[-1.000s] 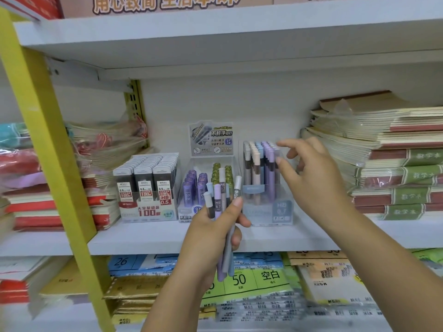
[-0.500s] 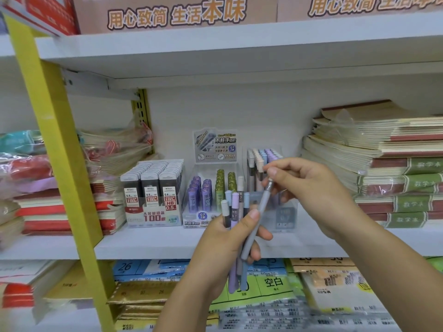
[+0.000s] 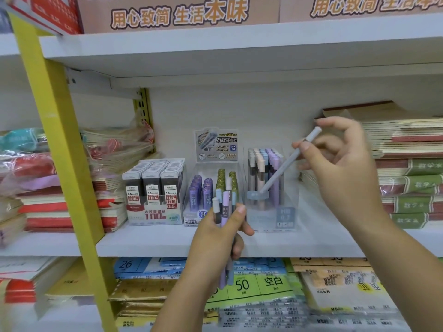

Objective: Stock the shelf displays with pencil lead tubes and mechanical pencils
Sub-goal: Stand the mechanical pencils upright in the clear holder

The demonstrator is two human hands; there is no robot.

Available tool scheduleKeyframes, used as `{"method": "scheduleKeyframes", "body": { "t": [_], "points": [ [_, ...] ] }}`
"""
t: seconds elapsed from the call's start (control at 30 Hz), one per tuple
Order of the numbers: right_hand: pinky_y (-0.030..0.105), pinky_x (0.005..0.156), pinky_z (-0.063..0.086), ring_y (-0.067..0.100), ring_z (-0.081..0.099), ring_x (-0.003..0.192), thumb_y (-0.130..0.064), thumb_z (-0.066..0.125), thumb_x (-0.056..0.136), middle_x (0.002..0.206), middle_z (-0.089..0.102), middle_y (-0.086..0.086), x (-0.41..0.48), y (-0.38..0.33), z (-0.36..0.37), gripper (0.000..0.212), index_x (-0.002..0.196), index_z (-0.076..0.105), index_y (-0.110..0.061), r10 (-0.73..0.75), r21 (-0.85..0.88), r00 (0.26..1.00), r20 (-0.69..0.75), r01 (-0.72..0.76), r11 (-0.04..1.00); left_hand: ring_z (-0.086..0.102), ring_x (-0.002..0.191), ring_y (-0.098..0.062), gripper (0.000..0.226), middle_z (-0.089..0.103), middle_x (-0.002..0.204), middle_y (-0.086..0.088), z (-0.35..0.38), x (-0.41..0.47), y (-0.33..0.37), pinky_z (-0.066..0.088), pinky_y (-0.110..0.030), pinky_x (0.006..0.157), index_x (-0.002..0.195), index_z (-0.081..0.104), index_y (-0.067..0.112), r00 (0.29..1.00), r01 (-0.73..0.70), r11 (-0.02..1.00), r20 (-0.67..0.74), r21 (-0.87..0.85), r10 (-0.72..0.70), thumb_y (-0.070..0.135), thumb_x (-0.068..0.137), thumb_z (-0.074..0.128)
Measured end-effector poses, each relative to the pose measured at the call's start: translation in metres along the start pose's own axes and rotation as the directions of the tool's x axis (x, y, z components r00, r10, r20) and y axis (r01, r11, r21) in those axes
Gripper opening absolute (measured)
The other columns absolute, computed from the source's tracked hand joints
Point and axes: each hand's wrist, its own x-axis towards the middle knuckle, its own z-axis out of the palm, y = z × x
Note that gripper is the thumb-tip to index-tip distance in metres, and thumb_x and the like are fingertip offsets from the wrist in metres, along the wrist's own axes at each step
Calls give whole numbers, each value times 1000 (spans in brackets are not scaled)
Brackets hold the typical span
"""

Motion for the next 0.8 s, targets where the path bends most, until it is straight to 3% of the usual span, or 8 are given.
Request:
{"method": "scheduleKeyframes", "body": {
  "t": [0.13,0.27,0.37,0.43,0.5,0.57,0.7,0.8],
  "points": [
    [43,72,58,17,68,83,-14,63,92,86,67,-3,2,2,-4,29,110,47,-32,-112,-184,994,11,112,976,41,45,-13,45,57,66,-7,-4,2,-1,39,-34,52,70,64,29,1000,-9,1000,-22,12,9,75,72,64],
    [46,70,57,19,68,84,-13,61,93,89,67,0,3,3,-6,28,110,47,-32,-129,-176,992,-10,125,976,41,45,-16,39,59,70,-9,-4,3,-3,38,-33,51,79,67,31,1000,1,1000,-2,-12,-1,69,73,65],
    [39,68,58,19,67,85,-14,60,94,90,65,1,4,3,-8,29,109,45,-34,-180,-149,982,-63,169,974,45,46,-16,35,63,69,-5,-3,3,-3,40,-31,50,88,70,39,1000,3,1000,14,-14,-3,68,70,63],
    [26,69,55,12,65,84,-15,60,94,90,63,-3,5,7,-8,29,111,45,-33,-202,-234,979,-12,194,953,48,48,-15,34,66,71,-5,-3,3,-4,43,-29,50,89,71,40,999,-5,1000,33,-12,5,68,71,63],
    [18,67,52,5,62,81,-18,61,93,90,62,-10,5,14,-7,32,110,44,-40,-157,-357,984,80,176,918,50,50,-16,36,70,75,-7,-2,2,-3,45,-28,52,86,74,37,999,-4,1000,46,-7,5,68,72,65],
    [20,69,51,2,60,83,-20,62,93,90,62,-13,4,21,-6,31,108,44,-41,-79,-425,986,147,135,895,51,52,-17,37,74,85,-7,-1,0,-2,45,-29,51,84,75,31,999,7,1000,51,-4,-7,66,77,66],
    [18,71,48,0,60,84,-20,63,91,87,61,-14,2,27,-6,29,104,47,-41,-19,-445,980,197,107,889,56,52,-13,13,75,88,-1,0,0,0,44,-26,47,96,75,43,998,20,999,54,-40,-18,46,90,63],
    [24,71,51,1,59,81,-20,65,90,85,62,-11,4,25,-7,30,103,48,-41,-9,-434,980,198,96,896,57,53,-12,14,75,90,-1,0,0,0,43,-25,47,99,75,40,999,24,998,38,-52,-22,39,94,62]
  ]
}}
